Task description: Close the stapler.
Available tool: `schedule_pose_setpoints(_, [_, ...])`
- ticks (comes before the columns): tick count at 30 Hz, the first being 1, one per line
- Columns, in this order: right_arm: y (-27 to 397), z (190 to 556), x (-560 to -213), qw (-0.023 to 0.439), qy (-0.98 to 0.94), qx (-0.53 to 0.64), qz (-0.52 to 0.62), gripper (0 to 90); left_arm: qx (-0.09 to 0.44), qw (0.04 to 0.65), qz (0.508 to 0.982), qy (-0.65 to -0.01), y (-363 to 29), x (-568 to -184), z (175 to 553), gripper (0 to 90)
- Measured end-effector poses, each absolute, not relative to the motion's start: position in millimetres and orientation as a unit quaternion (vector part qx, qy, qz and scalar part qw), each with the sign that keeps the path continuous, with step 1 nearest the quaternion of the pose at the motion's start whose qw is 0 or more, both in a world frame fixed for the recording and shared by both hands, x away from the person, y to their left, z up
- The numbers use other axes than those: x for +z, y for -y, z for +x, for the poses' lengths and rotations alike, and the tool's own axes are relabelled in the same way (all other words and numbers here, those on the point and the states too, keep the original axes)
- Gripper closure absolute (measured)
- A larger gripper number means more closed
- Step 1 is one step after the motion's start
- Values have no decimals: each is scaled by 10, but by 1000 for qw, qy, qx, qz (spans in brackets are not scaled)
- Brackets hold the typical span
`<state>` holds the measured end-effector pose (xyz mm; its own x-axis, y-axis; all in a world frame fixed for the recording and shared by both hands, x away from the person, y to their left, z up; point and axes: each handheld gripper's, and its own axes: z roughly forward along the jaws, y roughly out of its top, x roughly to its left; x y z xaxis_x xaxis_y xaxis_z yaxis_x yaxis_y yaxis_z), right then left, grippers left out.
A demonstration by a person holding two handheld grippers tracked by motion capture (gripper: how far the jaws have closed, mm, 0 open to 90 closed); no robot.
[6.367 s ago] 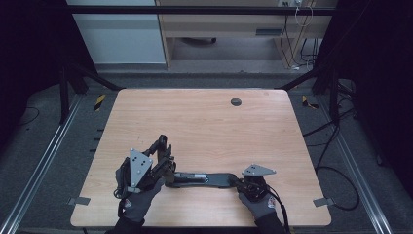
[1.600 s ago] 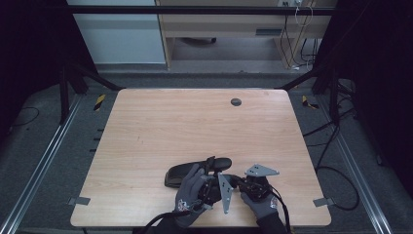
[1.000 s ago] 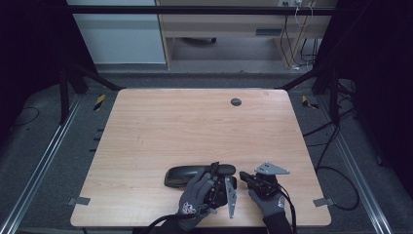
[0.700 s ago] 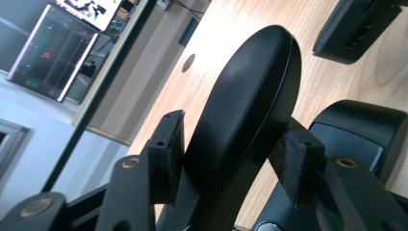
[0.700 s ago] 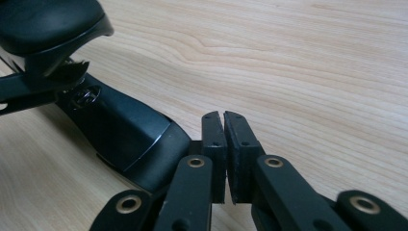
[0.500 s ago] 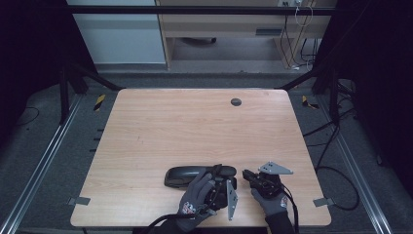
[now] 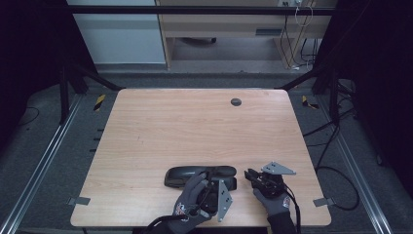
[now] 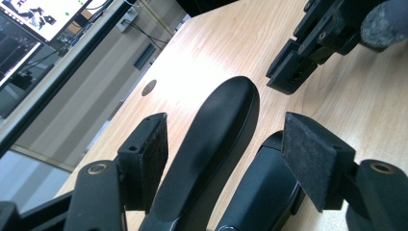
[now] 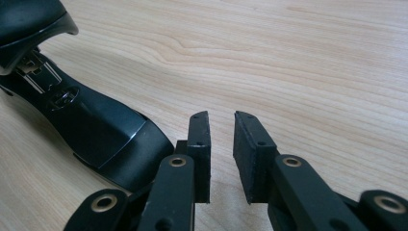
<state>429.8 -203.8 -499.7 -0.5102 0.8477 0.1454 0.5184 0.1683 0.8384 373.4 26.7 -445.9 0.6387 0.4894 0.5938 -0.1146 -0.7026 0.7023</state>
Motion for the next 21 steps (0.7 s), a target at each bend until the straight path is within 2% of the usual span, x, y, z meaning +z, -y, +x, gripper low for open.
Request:
schedule_pose_setpoints(13, [2064, 4283, -4964, 186, -738, 458, 459, 768, 337, 439, 814, -176, -562, -4243, 3809, 340])
schedule_pose_setpoints(21, [2088, 4270, -4909, 192, -734, 467, 454, 821, 331, 456, 798, -217, -829, -4157, 3871, 355])
